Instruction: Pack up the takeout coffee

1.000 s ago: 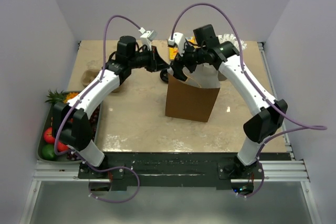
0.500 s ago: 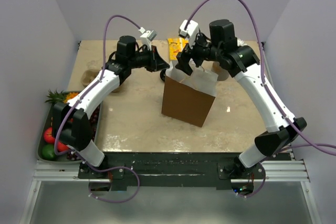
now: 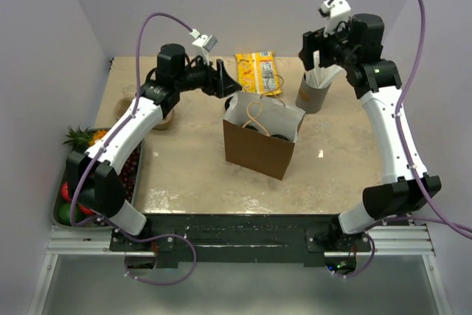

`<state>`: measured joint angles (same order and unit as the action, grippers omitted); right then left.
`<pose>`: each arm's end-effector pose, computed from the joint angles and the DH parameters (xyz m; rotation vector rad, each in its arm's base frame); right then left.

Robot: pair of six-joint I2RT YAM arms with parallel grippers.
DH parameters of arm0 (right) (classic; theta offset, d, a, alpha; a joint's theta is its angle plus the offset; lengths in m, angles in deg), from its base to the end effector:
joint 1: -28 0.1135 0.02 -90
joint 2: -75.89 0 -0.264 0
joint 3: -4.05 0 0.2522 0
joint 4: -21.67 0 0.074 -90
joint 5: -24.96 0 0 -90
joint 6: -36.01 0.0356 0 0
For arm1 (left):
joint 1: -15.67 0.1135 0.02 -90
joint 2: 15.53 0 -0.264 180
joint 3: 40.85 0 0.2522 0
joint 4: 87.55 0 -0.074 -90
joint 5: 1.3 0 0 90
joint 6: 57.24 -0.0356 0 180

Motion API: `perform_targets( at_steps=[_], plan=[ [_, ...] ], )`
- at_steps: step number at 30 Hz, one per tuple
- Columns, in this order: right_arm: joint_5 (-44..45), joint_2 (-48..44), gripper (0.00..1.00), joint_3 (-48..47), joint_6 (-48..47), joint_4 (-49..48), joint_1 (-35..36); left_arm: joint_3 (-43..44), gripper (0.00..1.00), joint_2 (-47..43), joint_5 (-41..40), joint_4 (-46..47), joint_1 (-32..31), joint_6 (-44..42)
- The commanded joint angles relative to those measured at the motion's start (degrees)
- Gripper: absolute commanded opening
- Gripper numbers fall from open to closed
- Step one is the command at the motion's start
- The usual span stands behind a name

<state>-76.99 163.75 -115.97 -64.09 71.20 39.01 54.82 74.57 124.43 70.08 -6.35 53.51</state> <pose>0.3201 0.0698 0.4791 -0.4831 1.8089 0.2063 0.3352 -0.1580 0.3722 0.4756 1.8939 -1.0842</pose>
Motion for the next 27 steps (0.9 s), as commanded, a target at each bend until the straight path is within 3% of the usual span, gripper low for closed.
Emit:
perform_targets(
  at_steps=[1,4,11,19,27],
  plan=[
    [-0.27,-1.54,0.79,7.71,0.62,-5.44,-4.75,8.16,0.78,-2.48,0.05,0.08,1.63,-7.39],
    [-1.06,0.11,0.70,10.63,0.53,-6.85,-10.28,9.14,0.79,-2.92,-0.48,-0.54,3.82,-8.62],
    [-3.00,5.04,0.62,12.12,0.62,-12.46,-13.64,7.13,0.79,-4.41,0.31,-0.28,12.08,-7.13],
    [-4.66,11.89,0.48,10.20,1.14,-20.73,-13.55,7.21,0.78,-4.24,0.22,-3.17,13.76,-10.91],
    [-4.05,18.57,0.46,5.98,2.64,-22.85,-13.64,6.95,0.79,-4.94,-1.36,-5.55,14.20,-13.10]
  ],
)
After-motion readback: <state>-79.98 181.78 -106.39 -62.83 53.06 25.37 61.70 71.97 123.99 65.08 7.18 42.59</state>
